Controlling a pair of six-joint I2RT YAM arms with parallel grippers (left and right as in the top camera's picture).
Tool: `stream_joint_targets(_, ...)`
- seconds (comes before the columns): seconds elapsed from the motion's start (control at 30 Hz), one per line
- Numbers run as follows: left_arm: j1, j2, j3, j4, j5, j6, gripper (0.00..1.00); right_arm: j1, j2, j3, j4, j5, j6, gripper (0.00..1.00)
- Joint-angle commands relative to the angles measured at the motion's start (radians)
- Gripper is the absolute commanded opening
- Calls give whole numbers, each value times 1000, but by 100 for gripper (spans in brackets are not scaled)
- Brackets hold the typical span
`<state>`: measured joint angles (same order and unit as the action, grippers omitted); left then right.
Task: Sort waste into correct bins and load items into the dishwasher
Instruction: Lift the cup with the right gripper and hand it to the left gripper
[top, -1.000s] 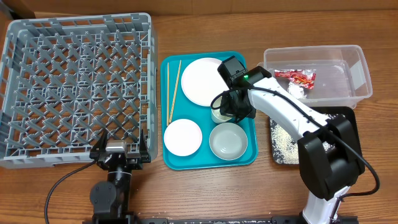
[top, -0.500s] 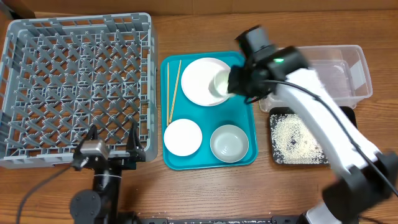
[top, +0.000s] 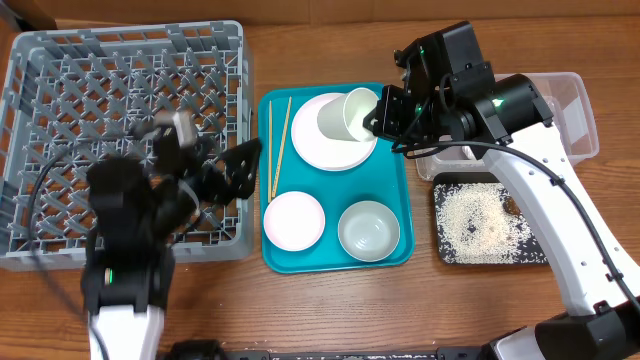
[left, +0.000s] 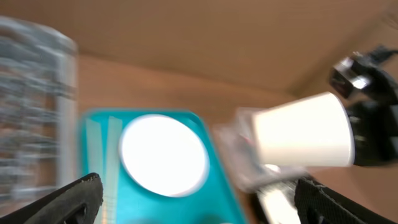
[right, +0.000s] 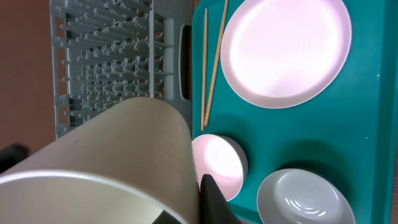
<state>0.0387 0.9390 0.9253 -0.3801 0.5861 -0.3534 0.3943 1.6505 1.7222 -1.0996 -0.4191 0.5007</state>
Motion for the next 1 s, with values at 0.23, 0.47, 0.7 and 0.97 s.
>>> stream_joint_targets(0.23,-6,370,55,13,600,-713,100,-3,-3,-22,12,-37,-31,4)
stream_joint_targets(0.47,-6,510,55,56,898,-702,88,-4,-3,-131,131,-159,-37,4)
stream_joint_targets(0.7,-7,537,55,249,996,-593,100,-39,-3,-317,418,-495,-59,4)
stream_joint_targets(0.97,-7,537,55,257,995,-507,100,-109,-3,-362,581,-762,-116,4)
